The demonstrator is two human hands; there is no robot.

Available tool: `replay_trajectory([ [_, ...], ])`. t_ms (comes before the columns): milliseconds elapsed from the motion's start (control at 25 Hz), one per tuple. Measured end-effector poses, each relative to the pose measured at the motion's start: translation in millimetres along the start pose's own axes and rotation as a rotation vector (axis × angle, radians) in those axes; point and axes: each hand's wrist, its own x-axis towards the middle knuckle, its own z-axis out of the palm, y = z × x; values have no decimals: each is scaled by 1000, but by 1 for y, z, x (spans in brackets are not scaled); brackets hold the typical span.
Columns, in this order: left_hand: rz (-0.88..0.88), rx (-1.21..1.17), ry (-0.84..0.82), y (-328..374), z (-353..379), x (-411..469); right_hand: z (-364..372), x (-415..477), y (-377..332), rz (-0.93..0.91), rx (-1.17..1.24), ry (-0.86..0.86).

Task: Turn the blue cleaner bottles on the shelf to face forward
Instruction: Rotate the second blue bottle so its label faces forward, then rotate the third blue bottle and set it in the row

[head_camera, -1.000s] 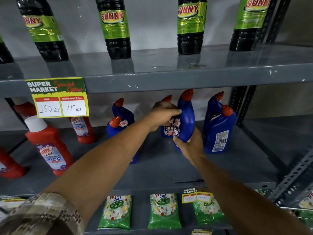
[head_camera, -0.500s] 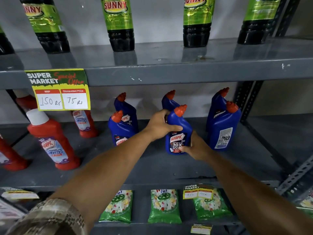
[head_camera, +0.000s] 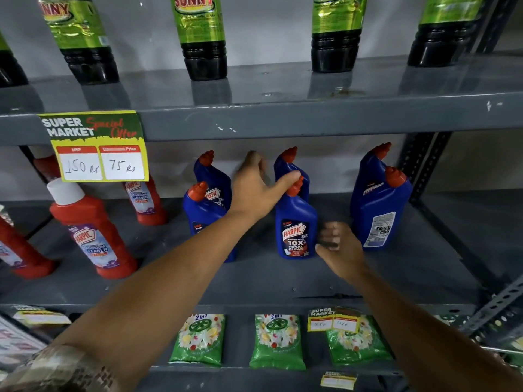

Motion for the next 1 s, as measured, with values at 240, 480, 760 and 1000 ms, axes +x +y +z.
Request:
replay_trajectory([
  [240,506,-35,-369,54,66,-18,-55,-11,11,-32,-219,423],
  [480,-97,-40,-689,58,147,-7,-87,2,31,134,-133,366],
  [760,-120,42,-653,56,182,-11,-94,2,34,113,-14,230],
  [1000,-107,7,-604,70,175,-6,-99,-1,30,83,-78,255],
])
